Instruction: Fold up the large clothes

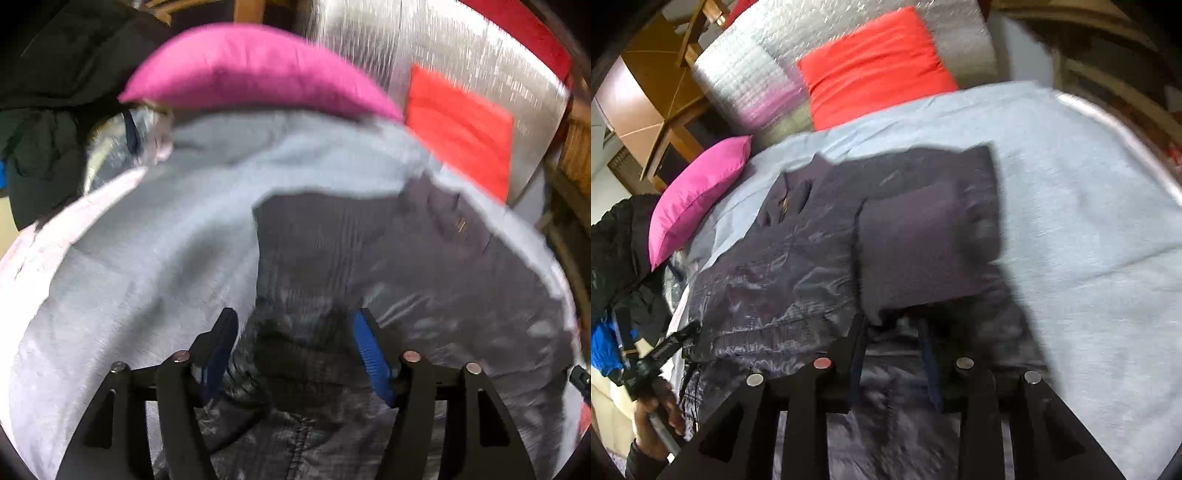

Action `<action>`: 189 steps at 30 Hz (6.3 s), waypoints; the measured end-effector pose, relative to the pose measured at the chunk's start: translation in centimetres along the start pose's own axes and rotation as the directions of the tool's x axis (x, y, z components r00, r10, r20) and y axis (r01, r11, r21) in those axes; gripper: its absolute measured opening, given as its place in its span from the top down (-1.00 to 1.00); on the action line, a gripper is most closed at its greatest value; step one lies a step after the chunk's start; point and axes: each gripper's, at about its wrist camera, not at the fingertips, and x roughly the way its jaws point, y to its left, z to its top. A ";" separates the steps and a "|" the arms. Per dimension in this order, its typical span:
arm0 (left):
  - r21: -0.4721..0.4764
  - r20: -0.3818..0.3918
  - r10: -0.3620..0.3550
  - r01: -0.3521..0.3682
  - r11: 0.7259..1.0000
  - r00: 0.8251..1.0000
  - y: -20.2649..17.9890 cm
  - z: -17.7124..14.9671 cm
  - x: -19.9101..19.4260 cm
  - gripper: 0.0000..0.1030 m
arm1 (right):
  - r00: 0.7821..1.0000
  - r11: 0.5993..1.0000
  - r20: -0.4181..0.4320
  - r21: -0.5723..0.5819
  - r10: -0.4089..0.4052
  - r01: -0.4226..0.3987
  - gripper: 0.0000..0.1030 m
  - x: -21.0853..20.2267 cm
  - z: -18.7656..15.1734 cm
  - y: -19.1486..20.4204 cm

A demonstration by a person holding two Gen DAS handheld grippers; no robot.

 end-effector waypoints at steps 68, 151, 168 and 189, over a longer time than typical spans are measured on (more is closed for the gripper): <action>0.179 0.043 0.016 -0.023 0.984 0.999 -3.6 -4.8 -4.0 -0.79 | 0.981 0.906 0.053 -0.377 -0.187 0.193 -0.59 1.7 -1.8 10.2; -0.037 -0.239 -0.113 0.107 0.994 0.964 10.5 -24.1 -16.5 0.59 | 0.967 0.979 -0.180 0.126 0.179 -0.158 0.60 -13.1 -27.2 -5.8; 0.023 -0.231 -0.015 0.021 1.000 0.973 8.3 -23.6 -15.8 0.45 | 0.959 0.960 -0.163 0.197 0.232 -0.198 0.13 -14.2 -27.7 -7.5; 0.081 -0.211 -0.040 0.059 0.995 0.977 7.9 -23.8 -16.8 0.67 | 0.949 0.971 -0.219 0.123 0.228 -0.205 0.77 -13.9 -27.5 -5.7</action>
